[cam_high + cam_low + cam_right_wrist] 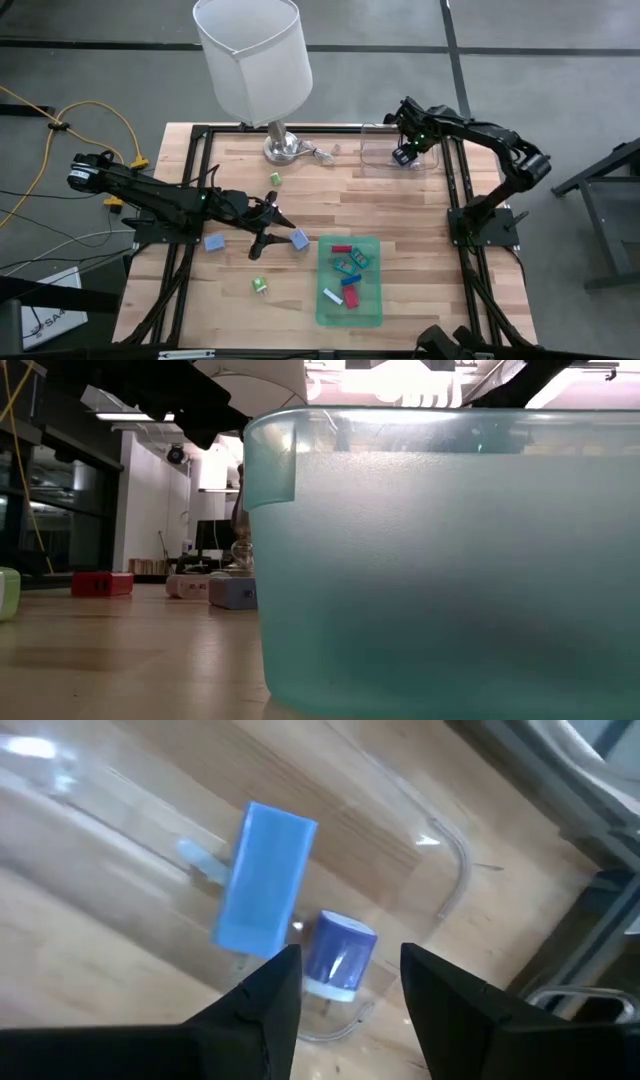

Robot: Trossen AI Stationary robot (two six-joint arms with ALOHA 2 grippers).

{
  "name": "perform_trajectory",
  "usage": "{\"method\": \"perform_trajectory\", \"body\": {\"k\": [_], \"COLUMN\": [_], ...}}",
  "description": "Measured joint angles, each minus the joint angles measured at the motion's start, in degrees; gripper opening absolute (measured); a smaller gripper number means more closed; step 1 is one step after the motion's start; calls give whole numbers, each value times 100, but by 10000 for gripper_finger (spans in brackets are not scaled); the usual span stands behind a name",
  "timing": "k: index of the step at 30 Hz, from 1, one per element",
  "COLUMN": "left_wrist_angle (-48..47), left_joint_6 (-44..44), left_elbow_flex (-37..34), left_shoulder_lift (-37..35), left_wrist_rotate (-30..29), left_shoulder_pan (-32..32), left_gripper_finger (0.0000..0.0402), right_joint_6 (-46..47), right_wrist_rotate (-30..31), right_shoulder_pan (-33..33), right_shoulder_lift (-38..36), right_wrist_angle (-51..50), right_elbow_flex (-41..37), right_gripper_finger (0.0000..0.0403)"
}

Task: Pick & Place Office items
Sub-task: Put the bottom green charger adapter into the transparent bin

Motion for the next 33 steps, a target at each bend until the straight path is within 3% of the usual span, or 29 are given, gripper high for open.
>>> {"method": "perform_trajectory", "body": {"k": [5,12,17,29,33], "left_wrist_angle": [-2,-1,0,0,-1], "left_joint_6": [0,0,0,0,0], "left_elbow_flex": [0,0,-2,0,0], "left_shoulder_lift": [-1,0,-2,0,-1], "left_wrist_rotate": [-2,0,0,-2,0], "left_shoulder_pan": [0,0,0,0,0], "left_gripper_finger": [184,184,184,184,184], "right_joint_6": [-13,-78,-188,-1122,-1264], "right_wrist_rotate": [-555,-720,-1214,-2157,-2184], "right_shoulder_pan": [-52,72,236,920,1320], "right_shoulder_lift": [-415,-669,-777,-1208,-1493], "right_wrist_angle": [38,173,544,1294,1281], "right_elbow_flex": [0,0,0,2,1], "right_gripper_finger": [156,156,156,154,154]}}
